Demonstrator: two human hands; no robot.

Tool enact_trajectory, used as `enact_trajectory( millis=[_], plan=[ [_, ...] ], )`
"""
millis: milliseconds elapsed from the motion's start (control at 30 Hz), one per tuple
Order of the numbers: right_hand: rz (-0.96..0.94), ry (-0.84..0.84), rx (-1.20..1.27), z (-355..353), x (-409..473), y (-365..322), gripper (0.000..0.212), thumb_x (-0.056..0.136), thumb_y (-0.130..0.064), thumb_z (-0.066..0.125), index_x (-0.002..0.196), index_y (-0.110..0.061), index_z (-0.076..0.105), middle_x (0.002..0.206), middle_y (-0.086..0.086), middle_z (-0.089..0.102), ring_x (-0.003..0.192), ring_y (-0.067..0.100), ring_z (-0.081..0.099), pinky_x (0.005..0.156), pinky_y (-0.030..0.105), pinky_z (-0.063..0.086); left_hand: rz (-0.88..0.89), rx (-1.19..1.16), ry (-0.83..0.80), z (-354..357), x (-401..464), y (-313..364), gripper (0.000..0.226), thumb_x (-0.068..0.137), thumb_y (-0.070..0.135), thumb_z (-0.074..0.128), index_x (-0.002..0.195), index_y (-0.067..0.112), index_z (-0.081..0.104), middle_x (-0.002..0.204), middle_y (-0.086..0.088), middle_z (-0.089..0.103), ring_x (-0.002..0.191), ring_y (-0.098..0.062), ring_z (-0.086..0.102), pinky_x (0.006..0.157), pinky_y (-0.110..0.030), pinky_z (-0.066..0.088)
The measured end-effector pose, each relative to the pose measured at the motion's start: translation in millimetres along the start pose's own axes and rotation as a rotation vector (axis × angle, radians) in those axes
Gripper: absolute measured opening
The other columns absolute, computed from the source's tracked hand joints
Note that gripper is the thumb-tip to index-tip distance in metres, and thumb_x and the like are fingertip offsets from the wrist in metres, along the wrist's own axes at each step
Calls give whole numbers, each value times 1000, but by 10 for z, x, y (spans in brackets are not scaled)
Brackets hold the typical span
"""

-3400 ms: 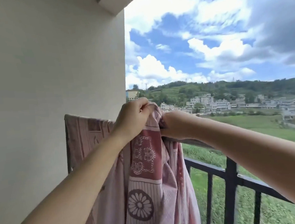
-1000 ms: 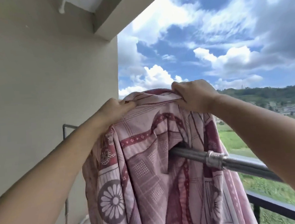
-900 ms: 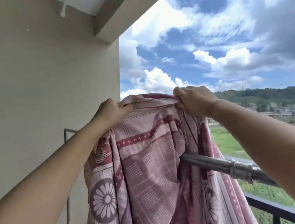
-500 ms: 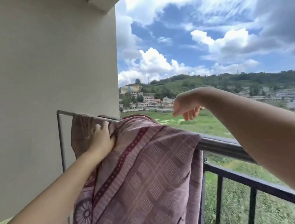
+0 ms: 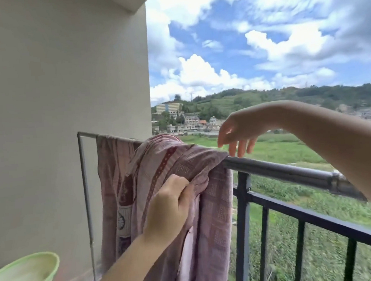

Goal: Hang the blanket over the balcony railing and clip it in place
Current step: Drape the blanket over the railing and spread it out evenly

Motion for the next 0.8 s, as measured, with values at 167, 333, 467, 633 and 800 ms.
enact_trajectory(
  millis=[167, 333, 467, 633, 800],
  plan=[
    [-86, -19, -78, 113, -313, -72, 37, 90, -25, 54, 126, -21, 49, 106, 2, 63, 88, 15, 65, 88, 37, 54, -114, -116, 136, -521, 270, 25, 37, 95, 11, 47, 59, 16, 41, 47, 13, 40, 50, 3, 46, 52, -5, 33],
    [-162, 286, -318, 74, -254, -291, 32, 90, -30, 51, 117, -14, 57, 108, 9, 66, 98, 27, 62, 83, 35, 50, -72, -156, 88, -758, 759, 324, 41, 98, 14, 40, 58, 24, 38, 50, 9, 50, 49, -1, 52, 54, -4, 36],
    [-130, 428, -96, -261, -93, -291, 27, 93, -17, 44, 105, -2, 63, 104, 16, 66, 98, 32, 62, 81, 36, 51, -54, -22, 78, -901, 1012, 269, 41, 98, 19, 40, 58, 22, 32, 53, 2, 39, 49, -6, 38, 49, -10, 32],
    [-37, 413, 455, -356, 282, -22, 29, 94, -5, 32, 102, -4, 60, 102, 23, 57, 88, 29, 55, 62, 28, 46, 10, -6, -118, -702, 1008, 131, 32, 90, 29, 53, 62, 16, 45, 50, 7, 43, 44, 1, 45, 49, -7, 34],
    [79, 433, 476, -319, 585, 183, 34, 88, -10, 34, 102, 11, 56, 92, 19, 59, 80, 22, 43, 74, 36, 45, 287, 380, -294, -324, 839, 199, 81, 68, 63, 56, 131, 18, 30, 42, -1, 42, 40, -9, 38, 44, -28, 51]
  ],
)
Point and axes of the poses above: each hand's wrist, its own x-axis towards the middle knuckle, its own z-axis out of the palm, y = z × x, the point moved 10 cm from there along x, towards the middle knuckle
